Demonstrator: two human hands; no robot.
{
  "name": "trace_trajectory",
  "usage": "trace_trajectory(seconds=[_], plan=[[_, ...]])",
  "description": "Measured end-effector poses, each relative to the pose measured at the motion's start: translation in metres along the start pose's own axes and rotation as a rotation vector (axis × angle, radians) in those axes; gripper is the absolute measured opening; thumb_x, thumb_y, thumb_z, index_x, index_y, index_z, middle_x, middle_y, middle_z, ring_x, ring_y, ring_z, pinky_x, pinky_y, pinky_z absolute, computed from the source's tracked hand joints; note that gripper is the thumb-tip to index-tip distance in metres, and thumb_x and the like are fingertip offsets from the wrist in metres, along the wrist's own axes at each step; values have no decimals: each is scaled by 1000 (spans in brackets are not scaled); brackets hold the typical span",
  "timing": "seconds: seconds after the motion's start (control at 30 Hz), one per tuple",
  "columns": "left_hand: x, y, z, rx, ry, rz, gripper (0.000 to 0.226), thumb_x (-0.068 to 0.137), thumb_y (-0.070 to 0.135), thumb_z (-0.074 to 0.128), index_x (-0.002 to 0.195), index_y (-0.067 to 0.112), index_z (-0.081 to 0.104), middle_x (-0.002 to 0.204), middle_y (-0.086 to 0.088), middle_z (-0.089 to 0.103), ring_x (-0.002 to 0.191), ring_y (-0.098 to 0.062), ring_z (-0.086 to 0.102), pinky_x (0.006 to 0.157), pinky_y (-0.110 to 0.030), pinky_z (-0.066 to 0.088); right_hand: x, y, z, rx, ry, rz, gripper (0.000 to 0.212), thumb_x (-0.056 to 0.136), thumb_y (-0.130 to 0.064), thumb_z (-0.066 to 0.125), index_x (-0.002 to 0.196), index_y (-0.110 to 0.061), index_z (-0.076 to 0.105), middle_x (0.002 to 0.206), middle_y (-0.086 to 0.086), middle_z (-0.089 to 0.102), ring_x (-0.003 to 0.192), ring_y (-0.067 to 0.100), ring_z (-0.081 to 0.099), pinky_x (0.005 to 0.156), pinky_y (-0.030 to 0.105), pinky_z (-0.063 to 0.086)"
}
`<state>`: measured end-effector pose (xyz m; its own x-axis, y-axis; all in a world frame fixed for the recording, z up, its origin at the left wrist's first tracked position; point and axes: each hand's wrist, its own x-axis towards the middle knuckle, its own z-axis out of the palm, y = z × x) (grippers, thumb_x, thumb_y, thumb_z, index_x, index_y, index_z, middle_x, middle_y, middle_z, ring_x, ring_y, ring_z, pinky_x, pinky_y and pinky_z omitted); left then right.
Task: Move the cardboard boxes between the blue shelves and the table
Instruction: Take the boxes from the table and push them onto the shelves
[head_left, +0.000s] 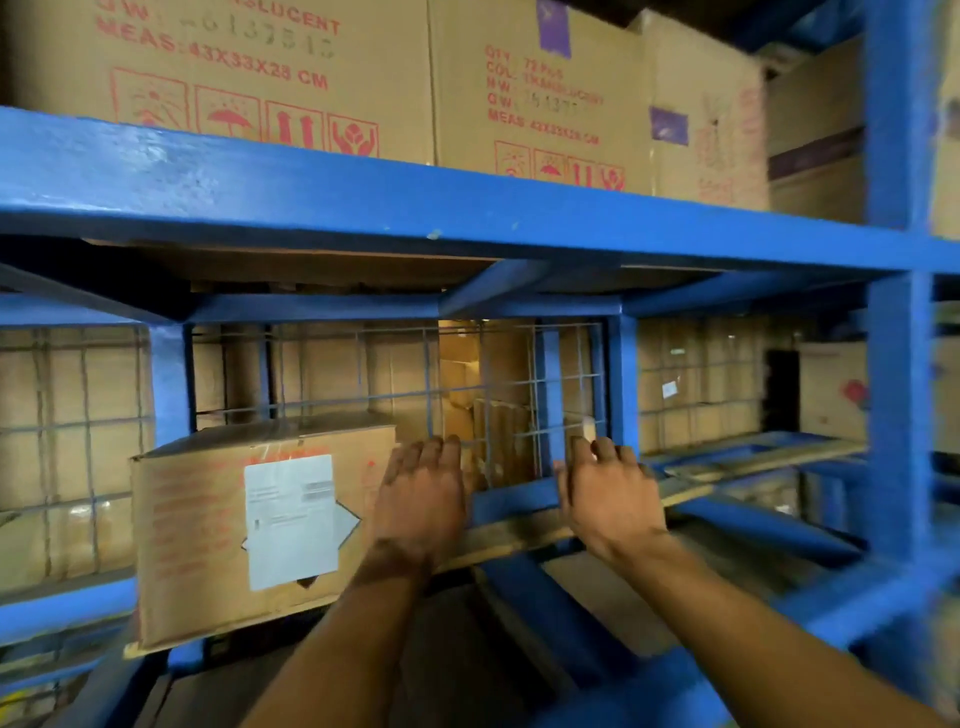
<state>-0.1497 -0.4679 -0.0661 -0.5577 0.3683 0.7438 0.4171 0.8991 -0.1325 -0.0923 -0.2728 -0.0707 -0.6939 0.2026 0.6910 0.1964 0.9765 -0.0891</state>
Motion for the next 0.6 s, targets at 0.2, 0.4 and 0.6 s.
trace_trajectory(seconds=[0.2, 0.4, 0.6], plan=[[23, 118, -25, -237, 145, 204, 27, 91, 30, 53, 98, 7, 66, 90, -13, 66, 85, -34, 63, 79, -42, 52, -52, 100, -71, -234, 129, 284, 35, 98, -40, 45, 108, -10, 60, 107, 16, 62, 101, 40, 57, 79, 49, 50], [8, 218, -66, -503, 215, 499, 21, 84, 28, 66, 84, 6, 64, 77, -15, 64, 74, -35, 63, 62, -38, 52, -143, 150, -171, -485, 169, 568, 40, 100, -43, 38, 116, -10, 56, 118, 17, 57, 113, 39, 52, 84, 46, 47], [-40, 325, -125, -826, 159, 707, 24, 87, 27, 62, 83, 4, 63, 76, -18, 61, 72, -40, 62, 59, -42, 51, -247, 170, -275, -742, 179, 777, 42, 99, -44, 38, 119, -11, 54, 122, 15, 55, 115, 38, 50, 87, 48, 45]])
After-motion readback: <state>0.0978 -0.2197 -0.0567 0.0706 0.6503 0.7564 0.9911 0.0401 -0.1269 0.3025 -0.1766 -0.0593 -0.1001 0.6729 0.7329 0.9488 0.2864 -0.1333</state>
